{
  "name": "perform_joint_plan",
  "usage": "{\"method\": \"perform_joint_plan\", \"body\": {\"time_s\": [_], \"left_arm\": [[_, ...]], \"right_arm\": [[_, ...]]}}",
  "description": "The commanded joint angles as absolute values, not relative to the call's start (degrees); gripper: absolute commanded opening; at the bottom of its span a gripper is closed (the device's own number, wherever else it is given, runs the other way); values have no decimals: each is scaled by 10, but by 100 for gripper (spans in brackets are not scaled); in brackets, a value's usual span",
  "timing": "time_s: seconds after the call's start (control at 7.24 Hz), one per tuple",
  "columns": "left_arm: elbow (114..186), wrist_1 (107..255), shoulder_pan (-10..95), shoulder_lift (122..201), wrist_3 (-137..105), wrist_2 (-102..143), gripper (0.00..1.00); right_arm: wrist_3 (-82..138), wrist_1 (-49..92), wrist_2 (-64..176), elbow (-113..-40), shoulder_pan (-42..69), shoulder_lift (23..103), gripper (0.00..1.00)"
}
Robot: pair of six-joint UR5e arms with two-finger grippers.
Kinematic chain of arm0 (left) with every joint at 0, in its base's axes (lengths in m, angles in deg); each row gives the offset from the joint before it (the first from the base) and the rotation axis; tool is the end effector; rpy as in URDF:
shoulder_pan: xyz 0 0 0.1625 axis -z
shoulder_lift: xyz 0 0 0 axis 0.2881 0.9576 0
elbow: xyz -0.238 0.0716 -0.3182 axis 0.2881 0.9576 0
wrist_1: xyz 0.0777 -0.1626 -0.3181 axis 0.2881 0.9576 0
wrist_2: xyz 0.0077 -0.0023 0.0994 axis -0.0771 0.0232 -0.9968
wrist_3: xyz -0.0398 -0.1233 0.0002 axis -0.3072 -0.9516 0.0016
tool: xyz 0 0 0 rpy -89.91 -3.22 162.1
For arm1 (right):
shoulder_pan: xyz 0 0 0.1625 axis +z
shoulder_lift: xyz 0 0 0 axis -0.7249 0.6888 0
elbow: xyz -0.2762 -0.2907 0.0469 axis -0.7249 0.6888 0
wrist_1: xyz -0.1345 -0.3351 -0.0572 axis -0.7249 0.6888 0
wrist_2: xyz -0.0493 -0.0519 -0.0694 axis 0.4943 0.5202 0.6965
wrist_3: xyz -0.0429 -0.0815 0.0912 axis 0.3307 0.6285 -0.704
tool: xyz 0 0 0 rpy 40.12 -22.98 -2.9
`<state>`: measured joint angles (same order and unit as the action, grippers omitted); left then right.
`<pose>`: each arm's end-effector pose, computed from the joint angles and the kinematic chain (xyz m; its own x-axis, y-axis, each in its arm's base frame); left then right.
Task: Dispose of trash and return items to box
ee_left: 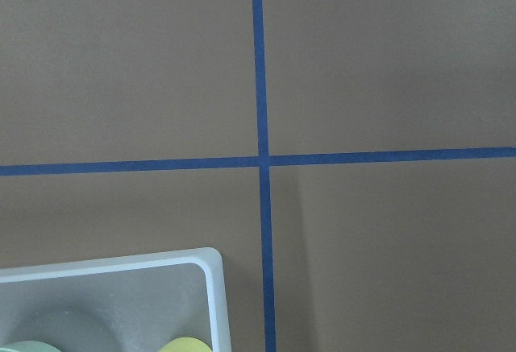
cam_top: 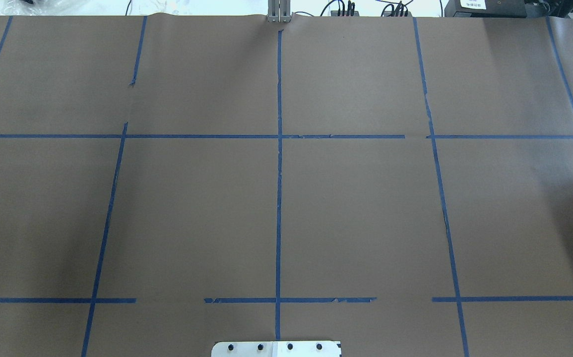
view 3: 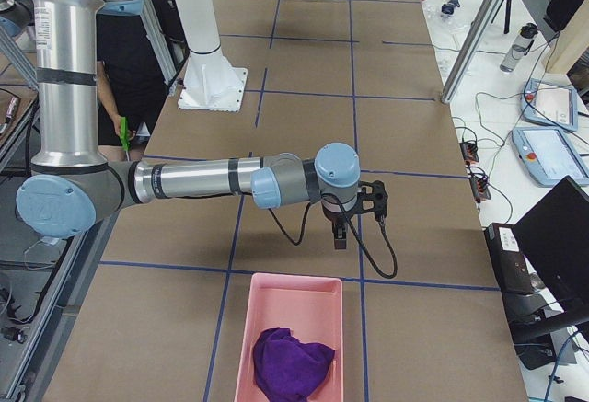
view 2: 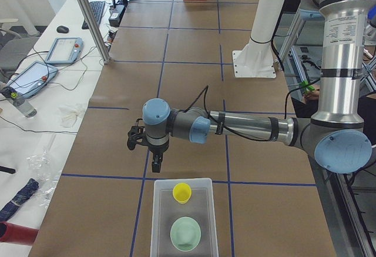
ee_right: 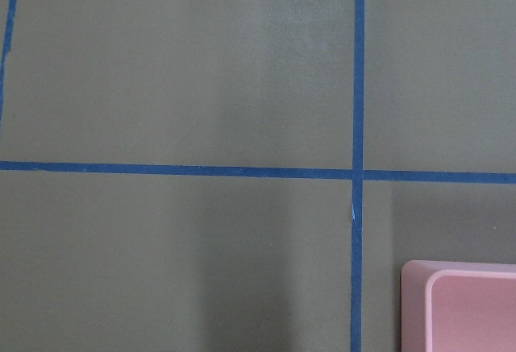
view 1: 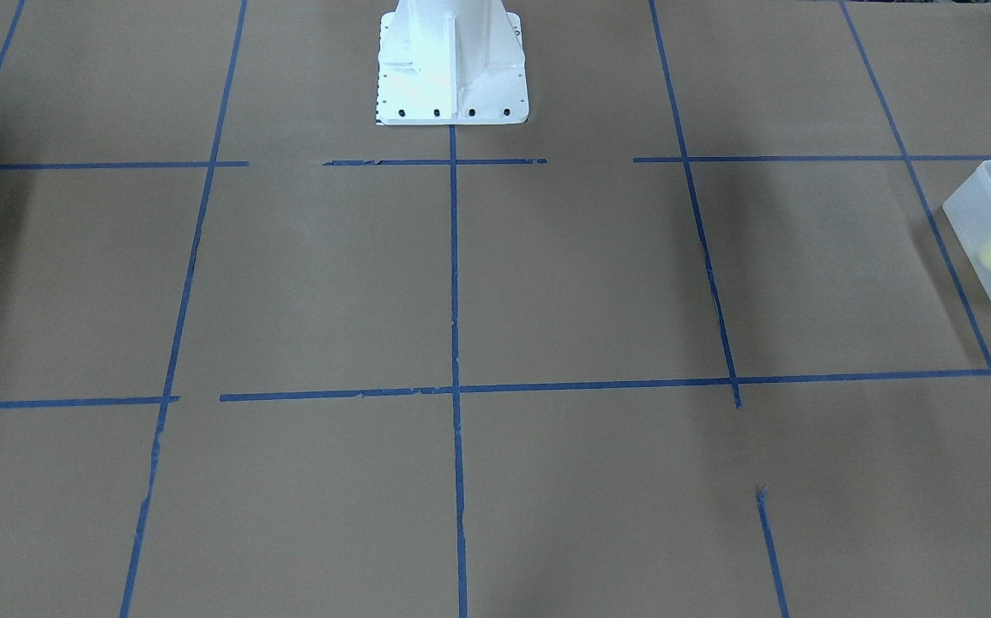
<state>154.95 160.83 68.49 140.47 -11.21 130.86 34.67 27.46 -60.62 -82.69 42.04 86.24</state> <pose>-0.0095 -0.4469 0.6148 0.7332 0.0179 -0.6798 0.0440 0.9963 0.0737 0.0235 -0.4350 0.5888 0.6396 -0.0190 0.7684 -0.0862 0.9916 0.0962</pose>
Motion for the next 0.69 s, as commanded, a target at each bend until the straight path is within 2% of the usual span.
{"method": "perform_joint_plan", "body": {"time_s": [0.0, 0.55], "left_arm": [[1548, 1591, 690, 1406, -111, 1308, 100], [1548, 1590, 696, 1405, -99, 1307, 100]], "right_arm": [[348, 272, -607, -812, 420, 877, 100], [354, 271, -645, -785, 443, 890, 100]]}}
